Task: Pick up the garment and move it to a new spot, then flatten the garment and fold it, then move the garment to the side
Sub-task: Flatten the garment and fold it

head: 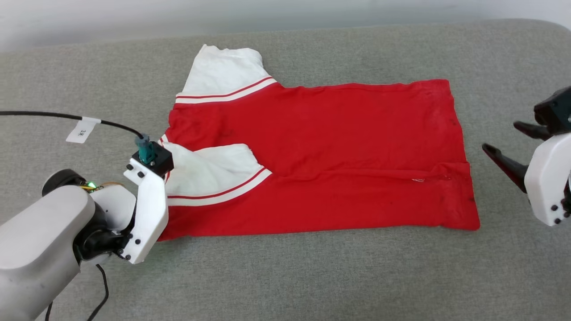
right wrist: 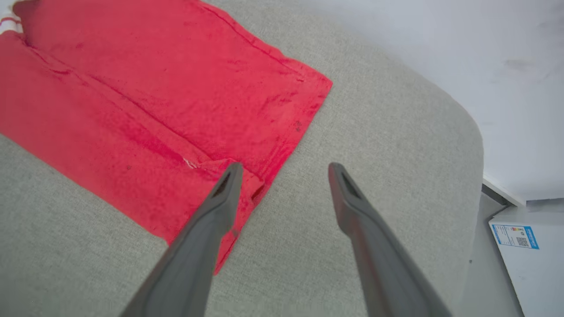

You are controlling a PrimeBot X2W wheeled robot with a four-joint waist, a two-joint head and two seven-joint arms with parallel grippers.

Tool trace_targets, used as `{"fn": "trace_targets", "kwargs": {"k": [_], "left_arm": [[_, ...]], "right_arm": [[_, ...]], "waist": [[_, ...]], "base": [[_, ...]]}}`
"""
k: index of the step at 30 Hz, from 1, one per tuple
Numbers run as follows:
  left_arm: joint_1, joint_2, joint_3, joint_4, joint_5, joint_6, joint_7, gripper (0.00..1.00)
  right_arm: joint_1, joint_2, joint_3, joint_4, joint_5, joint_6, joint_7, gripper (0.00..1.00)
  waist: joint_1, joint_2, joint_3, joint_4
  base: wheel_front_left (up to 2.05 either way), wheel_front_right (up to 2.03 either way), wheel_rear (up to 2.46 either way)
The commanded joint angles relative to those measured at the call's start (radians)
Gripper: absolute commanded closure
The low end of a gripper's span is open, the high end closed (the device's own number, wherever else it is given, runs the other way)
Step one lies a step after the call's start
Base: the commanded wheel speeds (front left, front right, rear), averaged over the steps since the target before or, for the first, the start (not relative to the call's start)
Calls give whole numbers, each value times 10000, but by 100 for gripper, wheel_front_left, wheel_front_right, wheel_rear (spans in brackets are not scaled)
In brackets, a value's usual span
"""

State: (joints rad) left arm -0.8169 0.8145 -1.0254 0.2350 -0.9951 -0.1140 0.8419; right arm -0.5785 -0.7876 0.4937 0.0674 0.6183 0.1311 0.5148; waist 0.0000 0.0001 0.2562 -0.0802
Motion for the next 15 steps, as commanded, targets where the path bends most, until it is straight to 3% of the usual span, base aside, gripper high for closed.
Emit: {"fn": "trace_targets", "kwargs": {"k": [1, 8, 15], "left_arm": [[-138, 85, -33, -115, 86, -16, 21, 100], [-399, 45, -187, -571, 176, -95, 7, 100], [-712, -105, -264, -600, 281, -128, -111, 100]], "right_arm": [[-211, -208, 209, -93, 186, -10, 368, 0], [-844, -1265, 1554, -67, 1470, -10, 2923, 0], [-637, -676, 1995, 945, 2453, -10, 3743, 0]], "waist": [[0, -1, -14, 53], [0, -1, 187, 304], [0, -1, 633, 518]], "base": [[0, 0, 0], [0, 0, 0], [0, 0, 0]]}}
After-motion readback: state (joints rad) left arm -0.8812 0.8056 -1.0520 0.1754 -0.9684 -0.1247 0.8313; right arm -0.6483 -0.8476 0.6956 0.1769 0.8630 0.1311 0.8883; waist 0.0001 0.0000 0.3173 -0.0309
